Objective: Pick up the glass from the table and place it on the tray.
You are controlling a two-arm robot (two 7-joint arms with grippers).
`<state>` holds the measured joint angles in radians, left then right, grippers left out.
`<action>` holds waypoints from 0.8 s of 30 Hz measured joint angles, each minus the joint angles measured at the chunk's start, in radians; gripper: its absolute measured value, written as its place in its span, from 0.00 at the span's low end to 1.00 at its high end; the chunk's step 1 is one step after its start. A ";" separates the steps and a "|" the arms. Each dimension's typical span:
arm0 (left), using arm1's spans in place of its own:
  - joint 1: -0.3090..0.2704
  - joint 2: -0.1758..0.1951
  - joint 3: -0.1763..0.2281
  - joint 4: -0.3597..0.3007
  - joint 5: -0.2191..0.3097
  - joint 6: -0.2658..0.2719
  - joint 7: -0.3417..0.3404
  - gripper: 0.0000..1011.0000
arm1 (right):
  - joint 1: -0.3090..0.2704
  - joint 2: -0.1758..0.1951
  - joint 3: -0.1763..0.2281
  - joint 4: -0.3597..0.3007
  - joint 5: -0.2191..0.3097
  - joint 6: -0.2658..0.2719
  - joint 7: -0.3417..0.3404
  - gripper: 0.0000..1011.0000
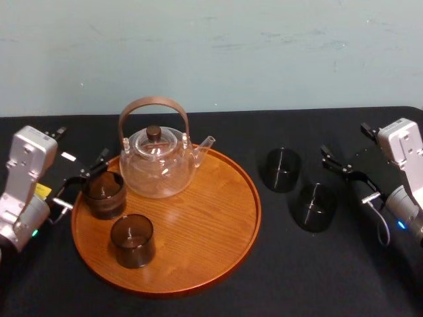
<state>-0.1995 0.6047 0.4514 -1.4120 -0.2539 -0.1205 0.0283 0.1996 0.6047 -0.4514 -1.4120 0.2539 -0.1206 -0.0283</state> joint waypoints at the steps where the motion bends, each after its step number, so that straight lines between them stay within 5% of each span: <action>1: 0.000 0.000 0.000 0.000 0.000 0.000 0.000 0.99 | 0.000 0.000 0.000 0.000 0.000 0.000 0.000 0.99; 24: 0.000 0.000 0.000 0.000 0.000 0.000 0.000 0.99 | 0.000 0.000 0.000 0.000 0.000 0.000 0.000 0.99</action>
<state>-0.1995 0.6047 0.4514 -1.4120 -0.2539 -0.1205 0.0283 0.1995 0.6047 -0.4514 -1.4119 0.2539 -0.1205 -0.0283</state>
